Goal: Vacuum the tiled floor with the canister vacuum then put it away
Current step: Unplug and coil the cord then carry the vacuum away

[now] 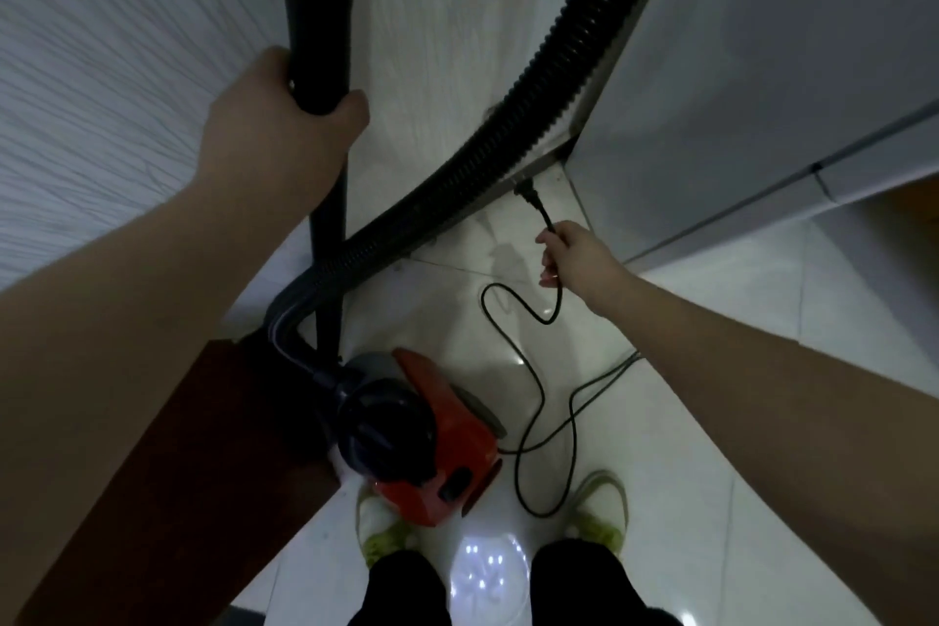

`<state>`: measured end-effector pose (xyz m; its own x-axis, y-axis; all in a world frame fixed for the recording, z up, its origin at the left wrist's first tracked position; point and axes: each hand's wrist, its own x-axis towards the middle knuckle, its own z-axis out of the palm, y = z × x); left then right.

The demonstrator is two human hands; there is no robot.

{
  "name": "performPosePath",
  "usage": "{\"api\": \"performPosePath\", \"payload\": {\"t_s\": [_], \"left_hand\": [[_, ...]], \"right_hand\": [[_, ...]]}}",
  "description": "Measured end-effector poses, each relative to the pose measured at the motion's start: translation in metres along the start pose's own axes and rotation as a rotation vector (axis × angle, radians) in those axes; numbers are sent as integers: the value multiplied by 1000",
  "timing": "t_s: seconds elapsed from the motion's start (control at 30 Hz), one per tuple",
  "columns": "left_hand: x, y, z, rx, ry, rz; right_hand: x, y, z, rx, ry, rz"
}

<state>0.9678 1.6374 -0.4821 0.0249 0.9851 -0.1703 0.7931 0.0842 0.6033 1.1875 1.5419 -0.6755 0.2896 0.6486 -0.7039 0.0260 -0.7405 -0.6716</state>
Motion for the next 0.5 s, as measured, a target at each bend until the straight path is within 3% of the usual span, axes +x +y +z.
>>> {"api": "performPosePath", "payload": {"t_s": [0.2, 0.33, 0.4, 0.5], "left_hand": [[-3, 9, 13, -20, -91, -55], [-62, 25, 7, -39, -59, -122], [-122, 37, 5, -61, -216, -176], [-216, 67, -3, -282, -619, -375]], "right_hand": [[-103, 30, -16, 121, -55, -51], [-184, 38, -31, 136, -44, -83], [-225, 37, -36, 155, -33, -99], [-287, 28, -41, 64, -48, -104]]}}
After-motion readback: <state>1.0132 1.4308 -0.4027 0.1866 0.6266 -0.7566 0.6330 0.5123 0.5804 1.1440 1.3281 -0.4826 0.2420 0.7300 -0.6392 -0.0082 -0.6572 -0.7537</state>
